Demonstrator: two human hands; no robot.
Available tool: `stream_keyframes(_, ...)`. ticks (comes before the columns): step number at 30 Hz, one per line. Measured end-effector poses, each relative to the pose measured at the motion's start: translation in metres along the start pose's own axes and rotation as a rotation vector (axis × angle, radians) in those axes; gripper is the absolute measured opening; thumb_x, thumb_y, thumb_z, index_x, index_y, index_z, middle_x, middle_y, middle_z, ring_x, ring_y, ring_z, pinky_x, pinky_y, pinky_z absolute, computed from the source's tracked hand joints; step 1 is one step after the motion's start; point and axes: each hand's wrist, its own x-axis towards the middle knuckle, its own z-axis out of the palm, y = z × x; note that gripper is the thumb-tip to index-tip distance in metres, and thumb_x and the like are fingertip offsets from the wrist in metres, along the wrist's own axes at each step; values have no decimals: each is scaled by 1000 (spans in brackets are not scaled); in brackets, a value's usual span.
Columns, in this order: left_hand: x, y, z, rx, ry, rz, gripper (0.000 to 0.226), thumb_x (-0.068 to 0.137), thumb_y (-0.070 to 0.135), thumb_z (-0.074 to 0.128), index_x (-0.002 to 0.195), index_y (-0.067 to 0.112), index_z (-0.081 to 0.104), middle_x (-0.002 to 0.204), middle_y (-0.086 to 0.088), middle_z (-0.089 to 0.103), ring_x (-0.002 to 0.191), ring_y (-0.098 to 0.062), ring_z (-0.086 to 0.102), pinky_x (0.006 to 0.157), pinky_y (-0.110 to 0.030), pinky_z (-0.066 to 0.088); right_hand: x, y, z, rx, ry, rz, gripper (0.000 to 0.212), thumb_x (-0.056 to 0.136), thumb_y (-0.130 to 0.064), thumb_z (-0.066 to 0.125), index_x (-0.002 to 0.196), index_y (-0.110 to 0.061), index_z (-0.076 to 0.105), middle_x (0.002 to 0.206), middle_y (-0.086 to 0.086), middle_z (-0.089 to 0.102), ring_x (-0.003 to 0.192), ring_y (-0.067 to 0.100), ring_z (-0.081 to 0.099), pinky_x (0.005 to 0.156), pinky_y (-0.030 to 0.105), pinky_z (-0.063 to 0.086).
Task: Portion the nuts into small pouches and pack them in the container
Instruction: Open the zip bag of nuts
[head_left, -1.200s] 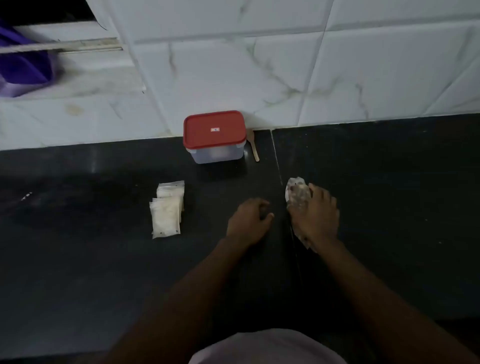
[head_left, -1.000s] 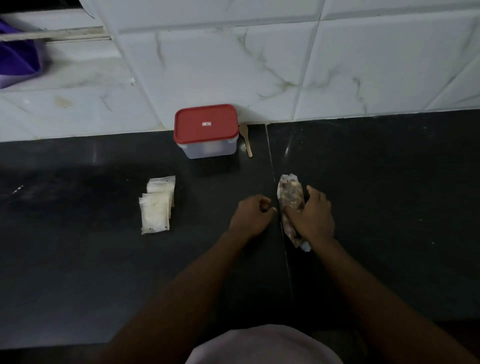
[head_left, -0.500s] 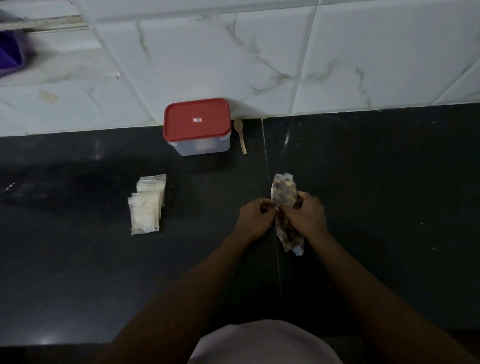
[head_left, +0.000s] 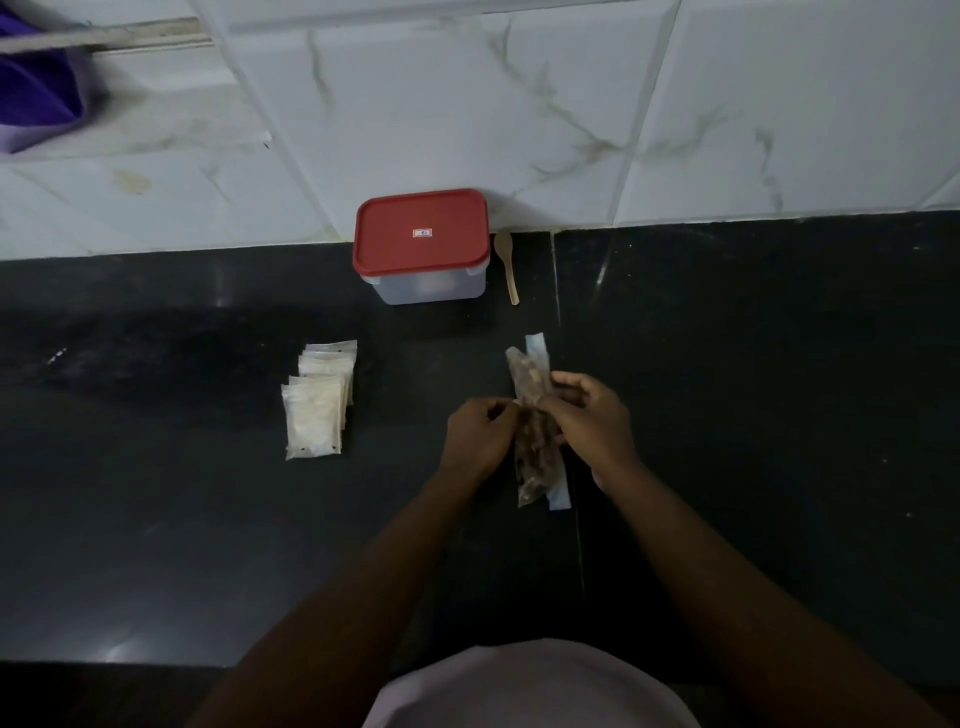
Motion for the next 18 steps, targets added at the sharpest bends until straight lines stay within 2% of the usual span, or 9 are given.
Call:
stream_keyframes(2,-1,-2,-7,-59,20,-29,21,104,23,55,114,15,72,96,2,73,88,-13,73,83,-35,62,0,-3,7,3,-8,6,44,88,-21,75,130,-26,64,105,-11,73,95,4,70,82,29,61)
stream_keyframes(4,-1,-5,-13,-124,49,-53,21,104,20,54,119,17,69,104,2,73,91,-10,72,83,-33,63,-1,-3,14,-14,-22,-6,40,87,-18,75,126,-24,67,105,-10,74,97,3,70,81,23,57)
stream_keyframes(6,-2,-7,-19,-197,56,-76,21,105,20,53,117,18,70,106,-1,74,93,-11,72,81,-30,62,-3,-2,20,-25,-31,-17,35,88,-16,74,123,-23,70,106,-10,74,100,3,69,82,20,55)
stream_keyframes(10,-8,-8,-31,-311,43,-80,18,103,20,58,117,19,70,107,-1,75,96,-11,73,77,-25,60,-6,2,33,-48,-46,-31,34,88,-14,75,121,-23,72,109,-11,73,100,2,68,87,25,59)
stream_keyframes(14,-10,-17,-41,-288,53,-34,18,96,18,68,104,34,65,105,8,73,98,-8,73,89,-37,62,-8,7,43,-6,-44,-20,30,85,-14,80,113,-22,75,104,-8,76,98,7,73,86,35,63)
stream_keyframes(18,-12,-20,-51,-182,73,11,18,94,16,70,101,32,65,105,12,70,99,-6,71,90,-37,61,-9,5,51,0,-26,1,26,89,-8,74,112,-21,76,103,-6,77,95,7,74,86,36,63)
